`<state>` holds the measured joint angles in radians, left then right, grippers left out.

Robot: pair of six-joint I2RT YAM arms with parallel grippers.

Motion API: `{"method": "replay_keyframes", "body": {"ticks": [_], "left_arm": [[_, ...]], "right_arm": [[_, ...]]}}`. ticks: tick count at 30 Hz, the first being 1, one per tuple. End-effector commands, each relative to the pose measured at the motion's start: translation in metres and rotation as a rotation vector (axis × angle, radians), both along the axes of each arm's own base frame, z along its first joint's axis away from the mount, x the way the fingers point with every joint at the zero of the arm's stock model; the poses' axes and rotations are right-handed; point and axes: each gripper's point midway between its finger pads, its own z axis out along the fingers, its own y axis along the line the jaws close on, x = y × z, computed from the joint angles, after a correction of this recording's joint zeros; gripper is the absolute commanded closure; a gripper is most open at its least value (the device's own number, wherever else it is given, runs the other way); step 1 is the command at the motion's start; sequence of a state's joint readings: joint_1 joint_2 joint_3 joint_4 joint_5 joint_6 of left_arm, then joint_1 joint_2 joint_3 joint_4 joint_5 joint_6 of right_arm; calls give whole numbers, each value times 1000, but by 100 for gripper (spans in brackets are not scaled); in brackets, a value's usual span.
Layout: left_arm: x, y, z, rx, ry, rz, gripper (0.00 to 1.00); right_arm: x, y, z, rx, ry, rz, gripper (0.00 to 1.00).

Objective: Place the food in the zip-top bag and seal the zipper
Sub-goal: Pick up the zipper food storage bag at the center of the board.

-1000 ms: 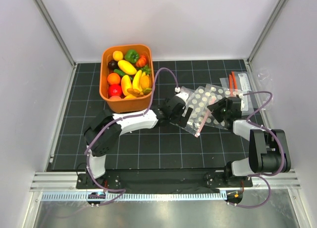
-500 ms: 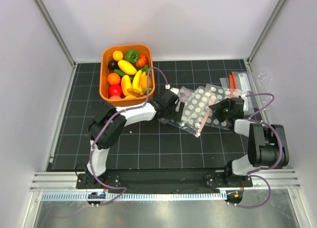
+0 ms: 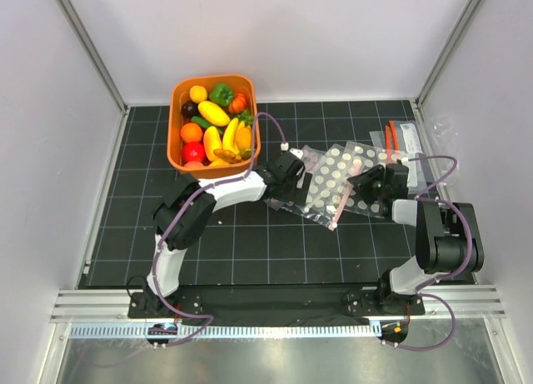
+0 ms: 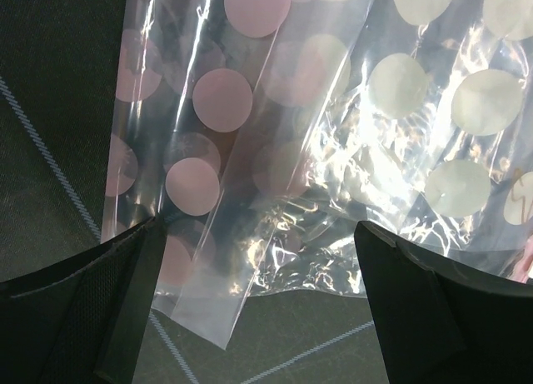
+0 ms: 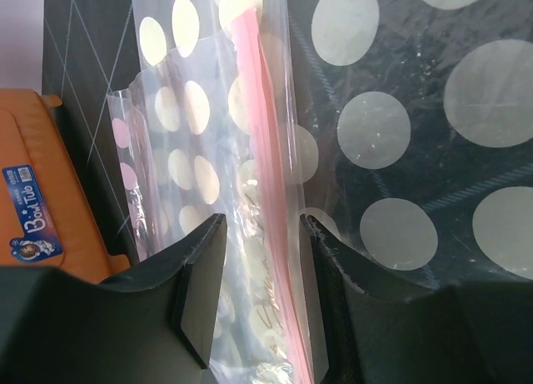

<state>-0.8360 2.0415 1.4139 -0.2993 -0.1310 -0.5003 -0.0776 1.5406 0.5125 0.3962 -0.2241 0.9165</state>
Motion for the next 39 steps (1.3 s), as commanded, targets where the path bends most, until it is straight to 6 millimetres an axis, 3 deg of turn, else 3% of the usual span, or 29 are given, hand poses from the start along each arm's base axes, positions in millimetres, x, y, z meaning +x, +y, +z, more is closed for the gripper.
{"method": "replay_keyframes", "body": {"ticks": [1, 14, 24, 33, 39], "left_arm": [[0, -1, 10, 20, -12, 2, 0], [2, 1, 15, 70, -51, 5, 0], [2, 2, 16, 73, -53, 5, 0], [1, 1, 18, 75, -57, -1, 0], [1, 2, 18, 78, -60, -1, 0]], "right_arm": [[16, 3, 26, -35, -93, 26, 53], [9, -16, 28, -135, -48, -56, 54], [15, -3, 32, -113, -80, -1, 56], [20, 7, 23, -107, -56, 29, 58], [16, -2, 22, -132, -37, -17, 58]]}}
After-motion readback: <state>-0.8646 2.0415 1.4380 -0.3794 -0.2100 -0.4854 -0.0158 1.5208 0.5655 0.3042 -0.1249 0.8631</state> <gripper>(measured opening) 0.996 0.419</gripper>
